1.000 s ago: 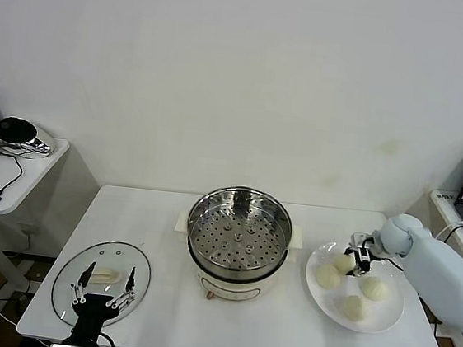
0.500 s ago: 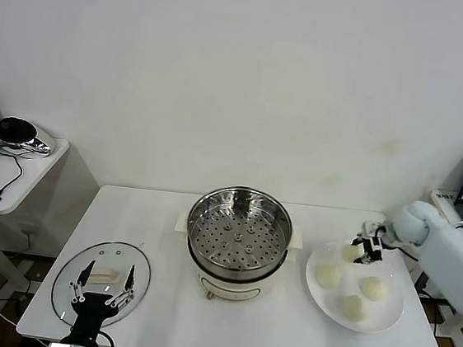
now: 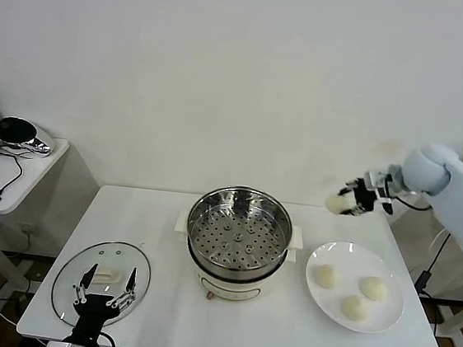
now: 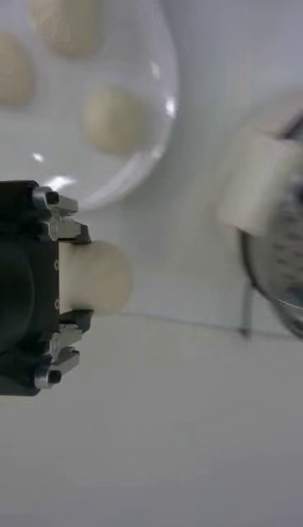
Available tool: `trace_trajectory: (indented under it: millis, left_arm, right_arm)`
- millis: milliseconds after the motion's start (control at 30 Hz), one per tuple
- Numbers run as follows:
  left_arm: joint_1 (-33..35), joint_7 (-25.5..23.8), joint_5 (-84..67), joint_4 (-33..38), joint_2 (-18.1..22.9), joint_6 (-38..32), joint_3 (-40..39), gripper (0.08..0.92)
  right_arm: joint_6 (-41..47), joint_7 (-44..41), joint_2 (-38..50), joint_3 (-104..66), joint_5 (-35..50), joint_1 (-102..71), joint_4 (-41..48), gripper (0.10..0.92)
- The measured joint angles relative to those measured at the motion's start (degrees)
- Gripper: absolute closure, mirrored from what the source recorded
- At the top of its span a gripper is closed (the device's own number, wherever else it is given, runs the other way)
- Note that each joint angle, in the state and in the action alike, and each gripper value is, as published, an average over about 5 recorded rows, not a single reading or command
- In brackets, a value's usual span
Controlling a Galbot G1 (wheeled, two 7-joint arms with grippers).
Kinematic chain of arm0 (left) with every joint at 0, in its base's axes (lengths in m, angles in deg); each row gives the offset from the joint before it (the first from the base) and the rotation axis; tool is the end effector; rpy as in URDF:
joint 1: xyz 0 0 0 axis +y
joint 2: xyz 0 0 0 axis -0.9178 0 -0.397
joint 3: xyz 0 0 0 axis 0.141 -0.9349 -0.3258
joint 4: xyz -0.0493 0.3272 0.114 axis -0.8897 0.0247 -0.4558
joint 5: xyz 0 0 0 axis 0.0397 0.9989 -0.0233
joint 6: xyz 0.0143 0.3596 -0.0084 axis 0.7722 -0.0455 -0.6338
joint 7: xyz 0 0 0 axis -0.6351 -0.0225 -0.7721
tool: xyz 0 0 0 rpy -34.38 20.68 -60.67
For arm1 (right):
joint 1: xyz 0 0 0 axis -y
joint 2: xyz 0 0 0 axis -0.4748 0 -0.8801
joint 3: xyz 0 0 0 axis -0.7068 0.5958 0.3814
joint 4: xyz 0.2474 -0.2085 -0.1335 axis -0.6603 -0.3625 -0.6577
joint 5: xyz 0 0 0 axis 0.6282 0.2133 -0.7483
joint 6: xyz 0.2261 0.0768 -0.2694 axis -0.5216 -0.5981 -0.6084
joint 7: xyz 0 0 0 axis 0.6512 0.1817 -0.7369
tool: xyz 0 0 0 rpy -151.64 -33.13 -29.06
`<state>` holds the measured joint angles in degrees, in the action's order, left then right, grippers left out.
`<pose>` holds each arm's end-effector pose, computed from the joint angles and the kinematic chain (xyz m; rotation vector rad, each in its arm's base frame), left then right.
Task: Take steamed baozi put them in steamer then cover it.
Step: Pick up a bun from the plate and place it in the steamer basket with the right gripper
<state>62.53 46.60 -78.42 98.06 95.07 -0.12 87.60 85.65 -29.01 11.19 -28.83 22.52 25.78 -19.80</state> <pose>0.1408 0.0529 -0.3156 0.0464 -3.0254 -0.0600 0.5614 -0.1070 -0.0132 1.4394 -1.5931 1.7940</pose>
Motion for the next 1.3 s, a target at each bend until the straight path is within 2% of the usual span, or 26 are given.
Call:
trace_trajectory:
  millis: [233, 433, 700, 1133, 1300]
  left_arm:
    - [0.0, 0.1, -0.6, 0.5, -0.2, 0.1, 0.5, 0.177]
    - [0.0, 0.1, -0.9, 1.3, -0.1, 0.3, 1.1, 0.177]
    - [0.3, 0.1, -1.3, 2.5, 0.0, 0.6, 1.7, 0.177]
    - [0.4, 0.1, -1.4, 3.1, 0.3, 0.7, 1.5, 0.177]
    - [0.6, 0.1, -1.4, 3.4, 0.4, 0.7, 1.6, 0.177]
  right_arm:
    - [-5.1, 2.3, -7.8, 7.5, 2.3, 5.2, -0.2, 0.508]
    - [-10.2, 4.1, -15.0, 12.2, 0.3, 6.6, 0.6, 0.508]
    - [-16.9, 6.4, -20.5, 15.0, -6.8, 5.2, 2.6, 0.508]
    - [-25.1, 9.9, -24.6, 15.5, -19.9, 0.9, 7.1, 0.508]
    - [-27.1, 11.2, -25.8, 15.0, -23.4, -0.7, 9.2, 0.471]
